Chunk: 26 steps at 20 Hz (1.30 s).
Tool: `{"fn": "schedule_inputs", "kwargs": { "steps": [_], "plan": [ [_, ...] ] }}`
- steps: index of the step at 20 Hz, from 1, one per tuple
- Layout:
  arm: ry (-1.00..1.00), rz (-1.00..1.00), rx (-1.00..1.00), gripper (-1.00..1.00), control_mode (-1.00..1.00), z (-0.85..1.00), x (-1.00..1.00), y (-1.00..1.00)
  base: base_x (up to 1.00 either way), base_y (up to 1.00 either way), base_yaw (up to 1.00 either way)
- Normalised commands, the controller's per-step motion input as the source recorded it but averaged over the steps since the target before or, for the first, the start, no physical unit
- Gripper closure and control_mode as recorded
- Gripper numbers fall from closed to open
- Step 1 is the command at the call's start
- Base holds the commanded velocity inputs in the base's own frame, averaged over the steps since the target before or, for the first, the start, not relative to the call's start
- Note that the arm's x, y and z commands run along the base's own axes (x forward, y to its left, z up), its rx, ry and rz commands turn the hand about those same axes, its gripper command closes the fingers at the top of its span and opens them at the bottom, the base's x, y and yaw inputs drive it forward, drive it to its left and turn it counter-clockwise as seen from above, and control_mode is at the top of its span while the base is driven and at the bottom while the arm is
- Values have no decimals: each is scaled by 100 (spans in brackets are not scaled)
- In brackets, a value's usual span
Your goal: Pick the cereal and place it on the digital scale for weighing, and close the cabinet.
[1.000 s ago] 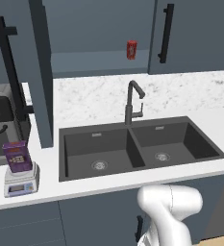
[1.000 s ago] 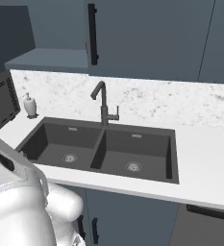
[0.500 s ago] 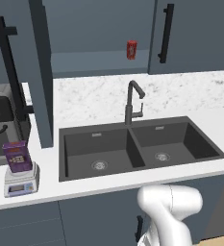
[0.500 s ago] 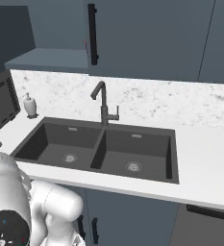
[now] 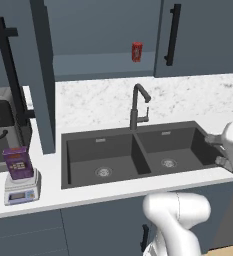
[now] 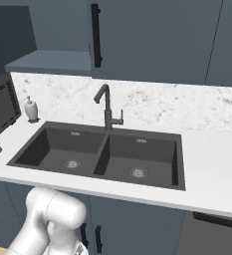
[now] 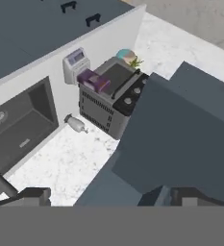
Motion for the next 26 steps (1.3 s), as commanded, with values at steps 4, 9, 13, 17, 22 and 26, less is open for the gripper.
{"fn": "schedule_inputs", "kwargs": {
  "steps": [4, 9, 13, 17, 22, 26],
  "plan": [
    [-37, -24, 11, -100, -100, -62, 0, 100, 0, 0, 0],
    [-36, -22, 17, -100, -100, -69, 0, 100, 0, 0, 0],
    [-40, -21, 22, -100, -100, -69, -2, 100, 0, 0, 0],
    [-42, -20, 25, -100, -100, -78, -17, 100, 0, 0, 0],
    [-43, -18, 26, -100, -100, -74, -14, 100, 0, 0, 0],
    [-10, -6, 4, -100, -100, -41, 32, 92, 0, 0, 0]
  ]
}}
